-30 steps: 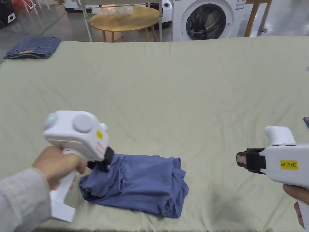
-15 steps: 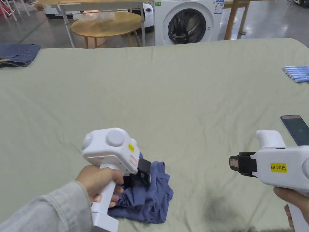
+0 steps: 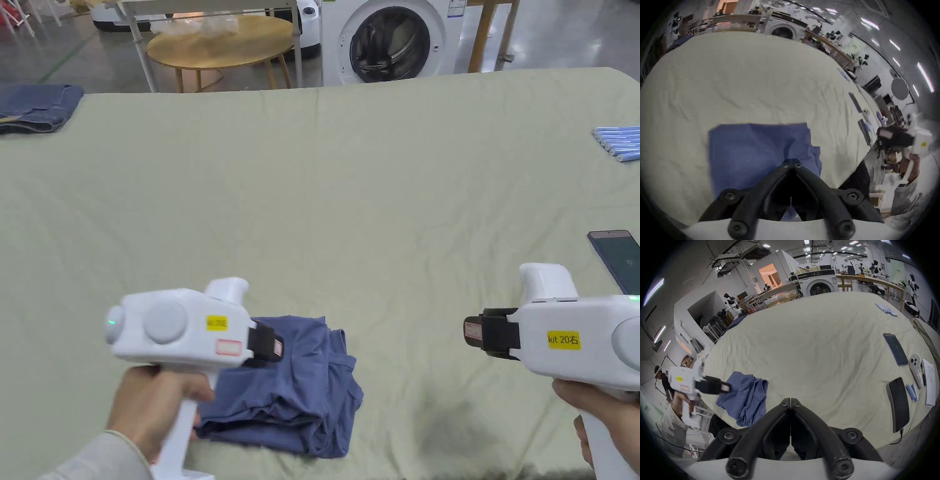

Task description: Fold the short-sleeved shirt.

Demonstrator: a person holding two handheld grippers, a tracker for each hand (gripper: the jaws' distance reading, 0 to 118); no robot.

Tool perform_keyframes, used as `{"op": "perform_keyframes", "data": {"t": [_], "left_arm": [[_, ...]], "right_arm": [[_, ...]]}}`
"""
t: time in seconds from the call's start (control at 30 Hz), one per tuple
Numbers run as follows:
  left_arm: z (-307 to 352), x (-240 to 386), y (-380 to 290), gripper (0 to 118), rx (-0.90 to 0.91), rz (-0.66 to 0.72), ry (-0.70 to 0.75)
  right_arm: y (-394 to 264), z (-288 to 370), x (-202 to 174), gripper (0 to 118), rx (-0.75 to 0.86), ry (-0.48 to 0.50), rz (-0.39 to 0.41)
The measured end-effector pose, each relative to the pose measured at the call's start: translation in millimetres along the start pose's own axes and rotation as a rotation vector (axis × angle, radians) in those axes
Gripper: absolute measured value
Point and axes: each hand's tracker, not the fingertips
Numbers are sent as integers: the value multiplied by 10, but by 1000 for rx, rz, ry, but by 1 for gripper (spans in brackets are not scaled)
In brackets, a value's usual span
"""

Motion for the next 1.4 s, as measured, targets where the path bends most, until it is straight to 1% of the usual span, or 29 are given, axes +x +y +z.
{"op": "perform_keyframes", "data": {"t": [0.1,0.17,0.2,0.23,0.27,0.37,0.4,0.43,0.47,0.5,0.53,0.6,0.7,0.77,0.83,0.87,0.9,0.93,0.97,1.0,1.03,1.07,1.1,1.13,1.17,1.2,1.3,1.37,1.4], "left_arm": [[-451,192,-163,0,-75,29,-117],[-797,268,-344,0,-108,21,-70],[-870,285,-386,0,-92,21,-61],[-896,283,-398,0,-62,50,-87],[-912,322,-417,0,-57,109,-126],[-887,402,-424,0,-52,69,-106],[-874,371,-373,0,-51,69,-124],[-817,374,-358,0,-48,93,-195],[-684,334,-357,0,-24,164,-299],[-502,295,-368,0,43,219,-354],[-333,187,-332,0,96,243,-376],[129,-3,-326,0,178,209,-349],[739,-428,-308,0,264,204,-233],[974,-710,-319,0,295,227,-157],[1082,-1010,-311,0,272,283,-105],[1093,-1104,-338,0,272,308,-99],[1099,-1202,-352,0,270,310,-136],[1064,-1187,-349,1,268,312,-152],[1043,-1232,-354,24,247,310,-121],[985,-1295,-340,76,220,291,-83],[876,-1349,-308,110,194,279,-76],[766,-1371,-303,118,146,286,-81],[708,-1427,-299,118,167,303,-91],[617,-1470,-311,118,83,327,-129],[507,-1515,-298,118,64,360,-190],[376,-1543,-255,118,24,383,-208],[66,-1501,-247,118,-35,389,-247],[-168,-1355,-226,118,-88,359,-263],[-259,-1271,-220,116,-111,327,-281]], "right_arm": [[-12,13,-16,0,-5,3,5],[-15,19,-16,0,-9,-3,14],[-17,22,-13,0,-7,-5,15],[-12,23,-26,0,-9,-6,14],[-11,27,-28,0,-10,-4,13],[2,1,-79,0,-10,2,29],[13,-38,-114,0,-12,8,39],[25,-91,-165,0,-16,15,48],[34,-153,-232,0,-19,25,57],[38,-240,-275,0,-18,49,67],[37,-338,-375,0,-16,96,85],[20,-564,-630,0,-41,163,128],[-37,-984,-1118,0,-80,270,260],[-159,-1319,-1354,0,-109,282,340],[-353,-1703,-1424,0,-190,260,408],[-453,-1856,-1400,0,-233,244,436],[-588,-2073,-1293,0,-255,205,472],[-641,-2095,-1201,0,-204,232,460],[-630,-2075,-1134,0,-163,285,425],[-577,-2040,-1074,0,-177,310,381],[-540,-1995,-1045,0,-191,327,368],[-514,-2002,-1027,0,-200,328,376],[-520,-2017,-1032,0,-199,328,397],[-549,-2025,-1051,0,-188,329,442],[-591,-2020,-1063,0,-162,329,482],[-620,-2000,-1051,0,-137,332,502],[-682,-2004,-995,0,-122,343,472],[-672,-2006,-996,0,-123,345,454],[-676,-2008,-1000,0,-123,343,458]]}}
